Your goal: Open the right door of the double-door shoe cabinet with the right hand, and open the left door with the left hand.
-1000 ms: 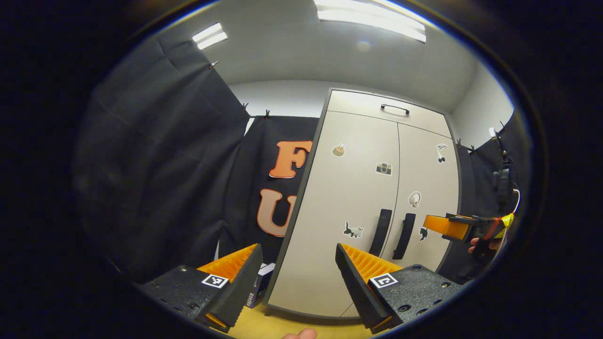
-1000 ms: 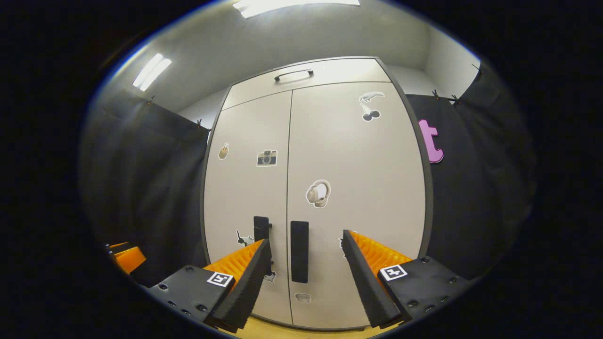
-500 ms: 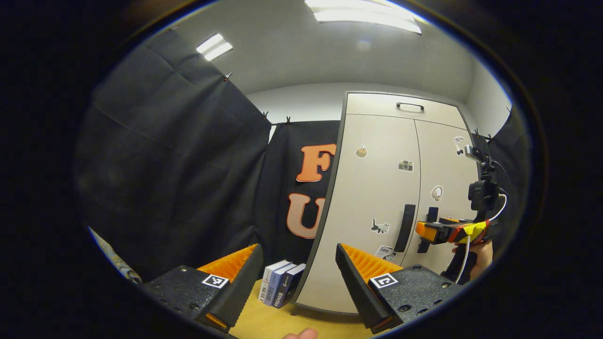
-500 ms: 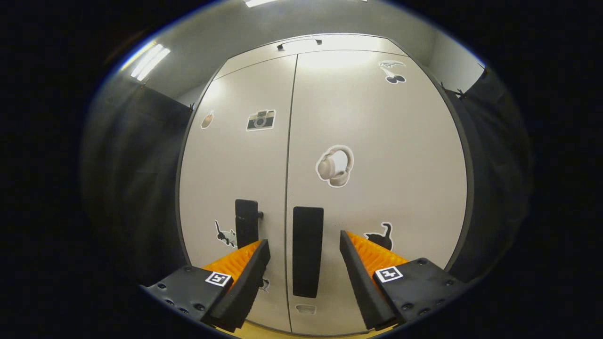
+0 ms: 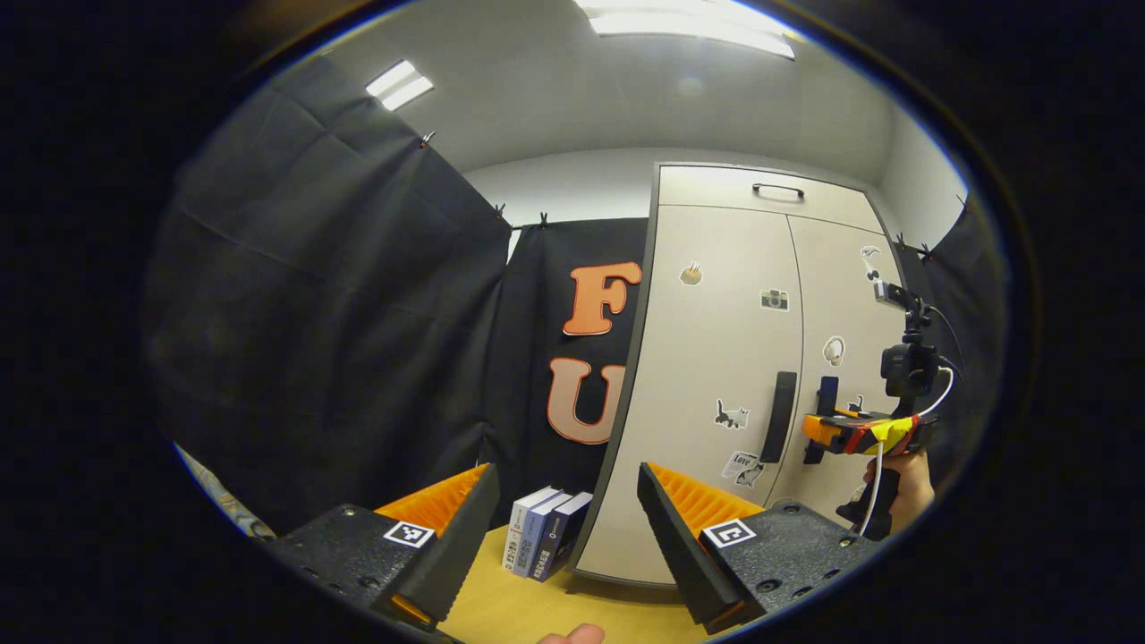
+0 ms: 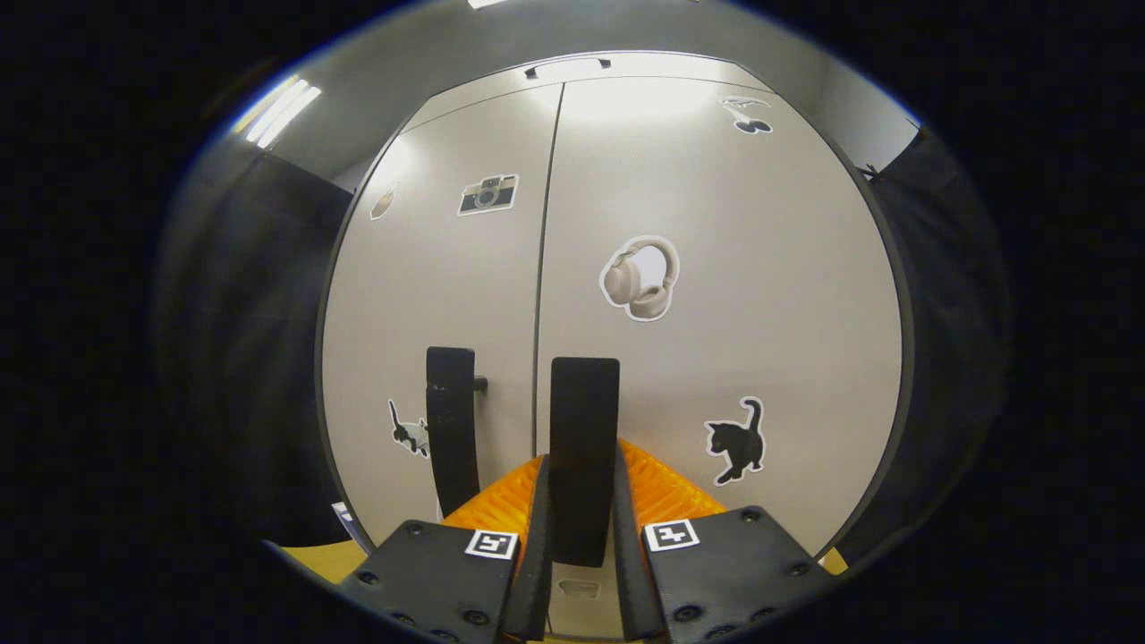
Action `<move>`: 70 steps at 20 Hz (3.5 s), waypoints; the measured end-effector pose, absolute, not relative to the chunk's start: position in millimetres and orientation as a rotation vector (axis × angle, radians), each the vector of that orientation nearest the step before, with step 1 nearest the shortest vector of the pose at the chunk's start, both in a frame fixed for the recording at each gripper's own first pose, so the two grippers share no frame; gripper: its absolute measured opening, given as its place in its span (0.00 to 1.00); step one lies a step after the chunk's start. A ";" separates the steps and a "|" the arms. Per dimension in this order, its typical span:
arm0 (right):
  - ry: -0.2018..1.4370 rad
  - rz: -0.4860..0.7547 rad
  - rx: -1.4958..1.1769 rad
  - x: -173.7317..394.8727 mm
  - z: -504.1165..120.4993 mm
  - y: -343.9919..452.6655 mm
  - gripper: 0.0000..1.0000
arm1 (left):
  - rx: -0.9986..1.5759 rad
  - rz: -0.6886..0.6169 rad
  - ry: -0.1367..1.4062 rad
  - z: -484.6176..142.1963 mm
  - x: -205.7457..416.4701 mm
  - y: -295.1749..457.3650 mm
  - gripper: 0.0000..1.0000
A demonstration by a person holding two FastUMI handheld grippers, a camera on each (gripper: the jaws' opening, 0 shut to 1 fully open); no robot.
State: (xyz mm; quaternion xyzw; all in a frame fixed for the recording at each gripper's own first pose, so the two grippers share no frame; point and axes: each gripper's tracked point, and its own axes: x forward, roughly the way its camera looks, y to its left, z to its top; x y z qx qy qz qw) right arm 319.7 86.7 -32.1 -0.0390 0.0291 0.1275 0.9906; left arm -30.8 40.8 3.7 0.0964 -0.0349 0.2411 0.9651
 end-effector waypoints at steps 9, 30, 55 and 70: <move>0.111 0.355 -0.025 301.5 -32.4 85.1 0.19 | 0.227 0.429 -0.052 3.0 -29.1 37.4 0.94; 0.197 0.588 -0.002 194.2 -9.7 19.1 0.19 | 0.176 0.242 -0.050 -14.2 16.0 -29.5 0.94; 0.130 0.433 -0.020 192.4 -0.1 -29.0 0.19 | 0.120 0.124 0.007 -57.2 70.7 -61.4 0.94; 0.056 0.184 -0.035 194.4 11.0 -82.8 0.16 | 0.134 0.045 0.041 -37.1 127.7 -113.0 0.93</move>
